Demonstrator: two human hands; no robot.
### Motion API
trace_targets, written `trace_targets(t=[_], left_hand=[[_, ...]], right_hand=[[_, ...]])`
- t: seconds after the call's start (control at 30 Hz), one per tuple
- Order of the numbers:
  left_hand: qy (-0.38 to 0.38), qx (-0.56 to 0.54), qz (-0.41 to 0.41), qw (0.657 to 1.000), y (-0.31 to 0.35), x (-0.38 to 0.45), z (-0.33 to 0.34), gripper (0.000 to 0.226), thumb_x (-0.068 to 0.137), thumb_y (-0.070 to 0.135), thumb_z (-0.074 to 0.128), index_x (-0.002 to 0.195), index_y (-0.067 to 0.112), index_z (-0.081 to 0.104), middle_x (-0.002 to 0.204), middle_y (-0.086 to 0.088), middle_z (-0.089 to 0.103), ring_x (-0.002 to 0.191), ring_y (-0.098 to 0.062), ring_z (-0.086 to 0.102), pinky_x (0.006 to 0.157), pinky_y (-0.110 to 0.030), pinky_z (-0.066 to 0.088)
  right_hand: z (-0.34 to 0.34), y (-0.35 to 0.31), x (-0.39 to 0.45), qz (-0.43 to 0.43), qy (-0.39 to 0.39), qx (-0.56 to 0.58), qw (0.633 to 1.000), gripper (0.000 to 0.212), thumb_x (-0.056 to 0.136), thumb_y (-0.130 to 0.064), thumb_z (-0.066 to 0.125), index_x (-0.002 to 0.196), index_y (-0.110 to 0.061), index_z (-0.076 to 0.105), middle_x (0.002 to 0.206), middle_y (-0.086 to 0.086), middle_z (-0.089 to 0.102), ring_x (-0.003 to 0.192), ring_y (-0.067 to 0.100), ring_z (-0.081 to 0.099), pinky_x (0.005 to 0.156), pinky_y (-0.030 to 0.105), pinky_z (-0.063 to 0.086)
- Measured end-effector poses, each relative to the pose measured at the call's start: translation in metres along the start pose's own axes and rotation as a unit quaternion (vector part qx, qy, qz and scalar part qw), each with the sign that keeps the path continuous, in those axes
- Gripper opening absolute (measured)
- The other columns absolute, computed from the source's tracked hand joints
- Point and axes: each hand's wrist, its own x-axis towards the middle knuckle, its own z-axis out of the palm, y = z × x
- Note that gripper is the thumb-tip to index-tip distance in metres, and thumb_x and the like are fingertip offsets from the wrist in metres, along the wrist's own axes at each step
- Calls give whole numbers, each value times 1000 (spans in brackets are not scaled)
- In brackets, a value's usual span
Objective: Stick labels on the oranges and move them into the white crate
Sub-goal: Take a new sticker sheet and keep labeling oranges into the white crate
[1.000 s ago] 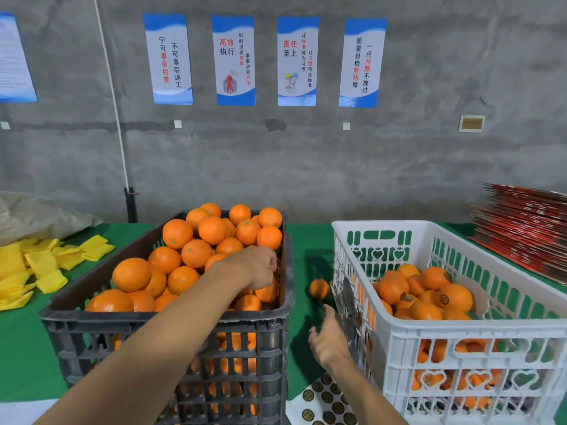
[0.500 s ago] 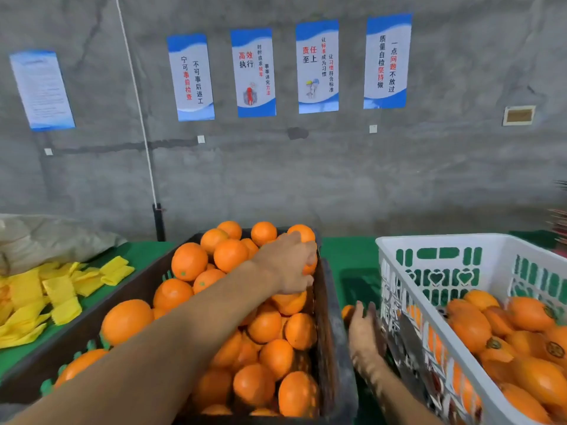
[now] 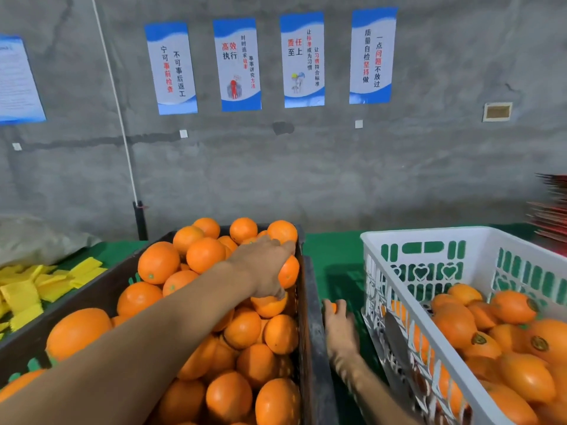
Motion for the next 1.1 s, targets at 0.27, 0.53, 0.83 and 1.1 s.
trace_targets(t=[0.27,0.53,0.83,1.1], left_hand=[[39,-112,-24,993,2,-41,-11,95,72,56,84,147,22,37,139,-6,54,124,-29,54,92,-42,51],[74,-135,-121,981,30,-117,-24,88,69,58,83,140,26,41,130,-4,59,120,-30,58,75,-38,46],[45,-287,-164,943,55,-153,-12,68,69,55,81,122,20,55,110,-5,62,99,-28,60,73,-38,51],[50,-315,-151,936,52,-154,-9,76,74,49,81,136,15,53,125,-10,61,109,-33,59,80,-39,49]], right_hand=[[-93,-45,-59,232,109,661,705,62,97,-63,52,125,-8,54,104,9,74,92,24,74,84,36,57],[-261,-54,-133,147,79,957,237,99,90,-76,48,163,-29,1,168,6,21,147,19,40,120,34,33],[-244,-43,-188,128,40,886,444,63,107,-43,48,159,-17,26,161,17,34,123,24,62,113,35,45],[-131,5,-249,181,-36,630,754,53,105,-18,53,153,-2,36,131,13,63,126,26,60,118,45,39]])
